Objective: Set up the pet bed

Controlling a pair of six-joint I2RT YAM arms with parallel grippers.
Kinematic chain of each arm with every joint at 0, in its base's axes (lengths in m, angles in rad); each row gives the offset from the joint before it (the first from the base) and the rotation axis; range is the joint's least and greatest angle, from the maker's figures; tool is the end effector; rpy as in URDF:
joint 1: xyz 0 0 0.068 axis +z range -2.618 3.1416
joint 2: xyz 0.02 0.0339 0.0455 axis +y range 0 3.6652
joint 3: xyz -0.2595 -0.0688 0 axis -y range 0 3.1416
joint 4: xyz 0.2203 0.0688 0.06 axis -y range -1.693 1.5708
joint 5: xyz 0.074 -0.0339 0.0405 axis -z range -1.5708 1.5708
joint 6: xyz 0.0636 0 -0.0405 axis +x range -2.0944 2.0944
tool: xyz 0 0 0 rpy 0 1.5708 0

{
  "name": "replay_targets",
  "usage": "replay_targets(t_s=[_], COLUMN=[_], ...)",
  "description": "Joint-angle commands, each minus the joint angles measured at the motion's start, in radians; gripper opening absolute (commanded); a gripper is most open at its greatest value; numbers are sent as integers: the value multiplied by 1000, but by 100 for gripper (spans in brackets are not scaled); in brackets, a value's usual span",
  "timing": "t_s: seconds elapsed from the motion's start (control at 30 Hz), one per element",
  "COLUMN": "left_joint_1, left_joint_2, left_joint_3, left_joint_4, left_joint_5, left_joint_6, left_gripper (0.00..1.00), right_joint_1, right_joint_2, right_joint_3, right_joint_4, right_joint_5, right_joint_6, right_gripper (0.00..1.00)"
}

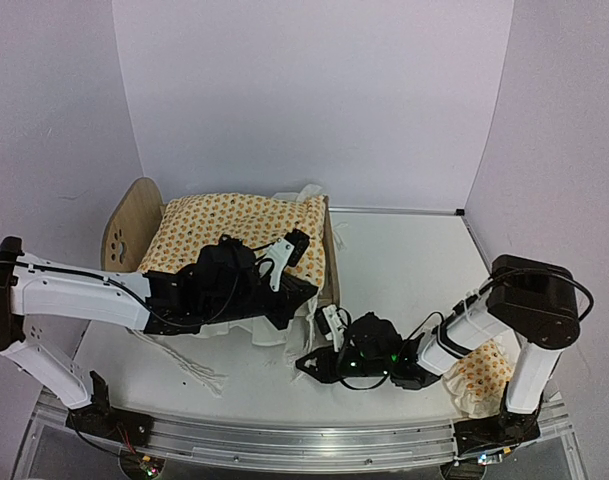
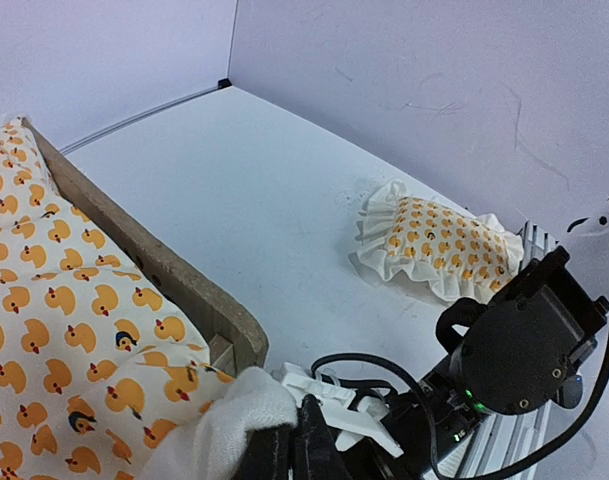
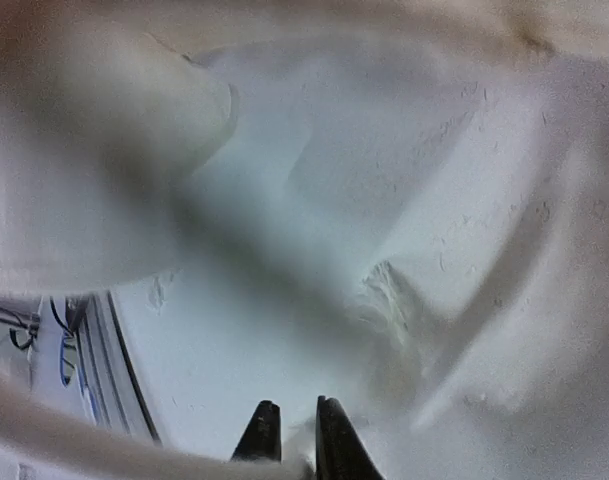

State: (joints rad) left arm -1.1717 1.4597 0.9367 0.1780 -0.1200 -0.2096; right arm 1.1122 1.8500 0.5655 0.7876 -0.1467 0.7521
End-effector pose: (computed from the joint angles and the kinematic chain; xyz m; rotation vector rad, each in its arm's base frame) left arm 0.1396 -0.3113 0.2670 0.8494 1.8098 -0.8024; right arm 0.1385 0.3015 0.1033 -0.5173 2.2731 1.2152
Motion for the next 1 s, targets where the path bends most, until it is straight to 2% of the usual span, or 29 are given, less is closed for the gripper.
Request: replay_targets(t_s=[0.0, 0.1, 0.2, 0.23, 0.3, 0.47, 0.6, 0.97], left_joint_1=[-2, -1, -2, -2, -2, -1, -2, -2], left_joint_2=[-77, -92, -100, -103, -105, -106, -107, -126], left_joint_3=[-37, -70, -85, -90, -95, -108, -106, -113], left_joint_4=[189, 197, 205, 207, 212, 219, 219, 219], left_joint_5=[57, 77, 114, 131, 162, 155, 141, 134], left_joint_6=[-17, -32, -30, -30, -30, -25, -27, -31], left_gripper=[0, 0, 0, 0, 0, 0, 0, 0], right_joint_1=[-4, -16, -46, -77, -145, -165, -165, -165], right_joint_2=[-156, -331, -502, -547, -607, -583, -504, -431], right_joint_3=[-80, -90, -92, -91, -71, 22, 108, 179], right_joint_4=[-70, -212, -336, -350, -359, -374, -375, -373], right_joint_5=[-57, -65, -43, -45, -97, -129, -209, -227], right_joint_6=[-89, -264, -442, -475, -543, -773, -863, -954], right_gripper=[36, 50, 55, 55, 46, 28, 19, 21])
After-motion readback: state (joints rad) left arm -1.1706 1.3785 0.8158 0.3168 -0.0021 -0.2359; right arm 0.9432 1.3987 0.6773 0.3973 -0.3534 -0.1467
